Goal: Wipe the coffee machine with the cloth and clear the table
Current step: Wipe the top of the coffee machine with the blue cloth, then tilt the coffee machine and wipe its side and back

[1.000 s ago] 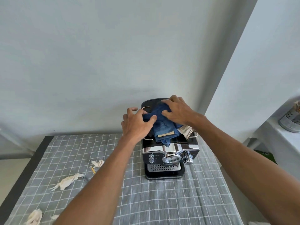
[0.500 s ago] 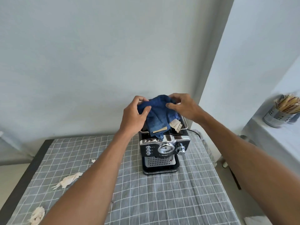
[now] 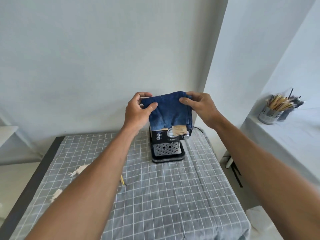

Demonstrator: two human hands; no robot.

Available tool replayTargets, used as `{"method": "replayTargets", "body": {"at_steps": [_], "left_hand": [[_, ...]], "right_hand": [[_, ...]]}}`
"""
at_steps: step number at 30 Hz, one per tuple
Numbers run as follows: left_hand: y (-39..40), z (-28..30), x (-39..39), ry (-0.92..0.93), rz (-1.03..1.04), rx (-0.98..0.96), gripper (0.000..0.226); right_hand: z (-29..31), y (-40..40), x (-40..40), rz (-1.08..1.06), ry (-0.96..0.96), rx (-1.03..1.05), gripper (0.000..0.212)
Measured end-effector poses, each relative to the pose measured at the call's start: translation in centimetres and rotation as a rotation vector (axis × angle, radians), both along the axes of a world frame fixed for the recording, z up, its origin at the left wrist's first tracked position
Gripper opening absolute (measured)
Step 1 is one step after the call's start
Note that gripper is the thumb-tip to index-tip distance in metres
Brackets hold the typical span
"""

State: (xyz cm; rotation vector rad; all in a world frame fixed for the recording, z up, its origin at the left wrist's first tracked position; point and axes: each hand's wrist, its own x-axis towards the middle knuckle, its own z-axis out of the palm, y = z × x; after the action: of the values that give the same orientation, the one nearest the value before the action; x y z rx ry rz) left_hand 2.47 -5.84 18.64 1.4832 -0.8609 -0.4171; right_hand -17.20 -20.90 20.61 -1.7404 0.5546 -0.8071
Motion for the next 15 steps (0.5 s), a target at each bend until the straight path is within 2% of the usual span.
{"method": "replayTargets", "body": {"at_steps": [7, 11, 15], "left_hand": [[4.7, -6.5, -2.8, 0.103, -0.058, 0.139, 0.032], [6.1, -11.1, -4.7, 0.121, -0.091, 0.27, 0.017], [6.8, -15.8, -6.1, 0.149, -0.105, 0.396, 0.018]], "right_hand": [[-6.4, 4.3, -3.5, -0.016, 0.086, 0.119, 0.019], [-11.4, 5.8, -5.3, -0.036, 0.163, 0.203, 0.016], [-16.3, 6.1, -6.7, -0.049, 0.285, 0.318, 0.018]]}}
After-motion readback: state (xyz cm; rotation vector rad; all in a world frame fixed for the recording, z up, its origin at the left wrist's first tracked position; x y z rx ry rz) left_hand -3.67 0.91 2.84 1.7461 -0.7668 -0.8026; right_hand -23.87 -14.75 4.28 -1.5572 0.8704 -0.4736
